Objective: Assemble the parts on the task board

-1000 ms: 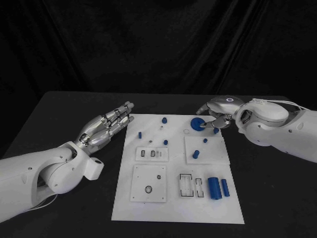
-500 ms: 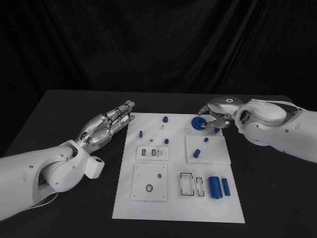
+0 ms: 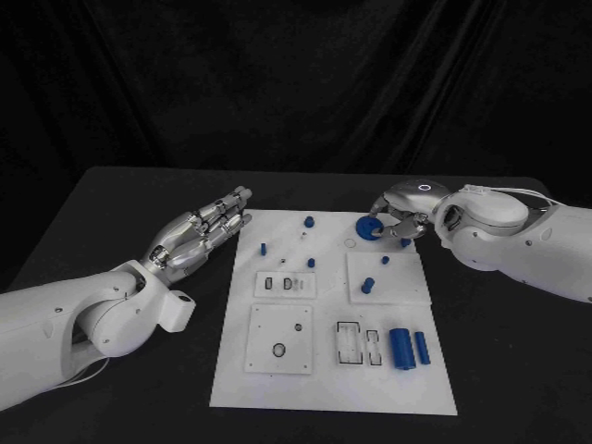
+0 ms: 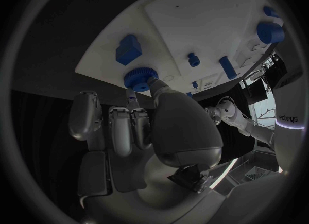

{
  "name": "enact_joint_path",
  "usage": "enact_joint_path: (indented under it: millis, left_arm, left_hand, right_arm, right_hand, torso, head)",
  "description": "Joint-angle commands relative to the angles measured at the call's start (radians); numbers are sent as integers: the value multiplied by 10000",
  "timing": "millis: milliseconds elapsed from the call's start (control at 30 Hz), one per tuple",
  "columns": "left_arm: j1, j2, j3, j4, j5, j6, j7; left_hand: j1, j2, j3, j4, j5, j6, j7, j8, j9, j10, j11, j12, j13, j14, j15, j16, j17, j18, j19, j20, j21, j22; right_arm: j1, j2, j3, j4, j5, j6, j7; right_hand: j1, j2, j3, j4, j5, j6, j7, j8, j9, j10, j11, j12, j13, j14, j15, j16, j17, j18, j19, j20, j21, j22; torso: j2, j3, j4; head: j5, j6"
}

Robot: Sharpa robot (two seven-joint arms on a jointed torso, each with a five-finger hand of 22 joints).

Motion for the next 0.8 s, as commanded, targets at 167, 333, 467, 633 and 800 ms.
enact_joint_path:
  millis: [167,333,467,633,800]
  left_arm:
    - [21,20,7,-8,-36,142,293]
    - [21,14,7,-24,-36,145,281]
    - [20,-7,7,-27,-36,152,274]
    - [20,-44,7,-23,-36,149,257]
    - [19,-62,6,-17,-36,152,229]
  left_hand:
    - [28,-39,44,1,-44,-79,-18,-14,-8,-28,67,-30,-17,14,66,-37,-15,177,14,81,-53,-16]
    - [28,-39,44,1,-44,-79,-18,-14,-8,-28,67,-30,-17,14,66,-37,-15,177,14,81,-53,-16]
    - [27,-37,52,-3,-43,-90,-16,-16,-9,-31,70,-30,-17,14,68,-37,-15,176,12,83,-55,-17]
    - [27,-37,52,-3,-43,-90,-16,-16,-9,-31,70,-30,-17,14,68,-37,-15,176,12,83,-55,-17]
    - [27,-35,60,-6,-42,-87,-13,-15,-9,-27,75,-29,-16,14,70,-37,-15,176,15,86,-53,-15]
  right_arm:
    - [-126,52,-23,-62,-25,180,157]
    - [-147,41,-23,-67,-18,199,307]
    - [-152,-8,-23,2,112,47,493]
    - [-142,-81,-21,194,342,-158,690]
    - [-34,-110,-20,477,433,-297,807]
  right_hand:
    - [208,35,55,-265,715,380,-86,551,489,1057,-64,24,2631,1057,-30,26,2631,147,95,-82,-21,735]
    - [237,-17,97,-423,1737,542,-156,1085,988,1057,-122,24,2631,1057,-86,26,2631,137,159,-151,-5,801]
    - [86,-136,236,-419,2834,360,-176,1445,1457,1057,-144,24,2631,1057,-122,26,2631,112,238,-170,24,883]
    - [-125,-325,474,-309,3829,319,-165,1674,1783,1057,-151,24,2631,1057,-130,26,2631,84,342,-183,101,988]
    - [-250,-454,663,-219,4255,245,-142,1698,1894,1057,-133,24,2631,1057,-118,26,2631,76,379,-175,118,1033]
  torso:
    - [-3,-2,0]
    - [-5,0,-4]
    - [-14,-4,-6]
    - [-9,4,8]
    - [-11,0,-3]
  head:
    - [-3,-5]
    - [21,-8]
    - [39,4]
    - [18,20]
    - [39,1]
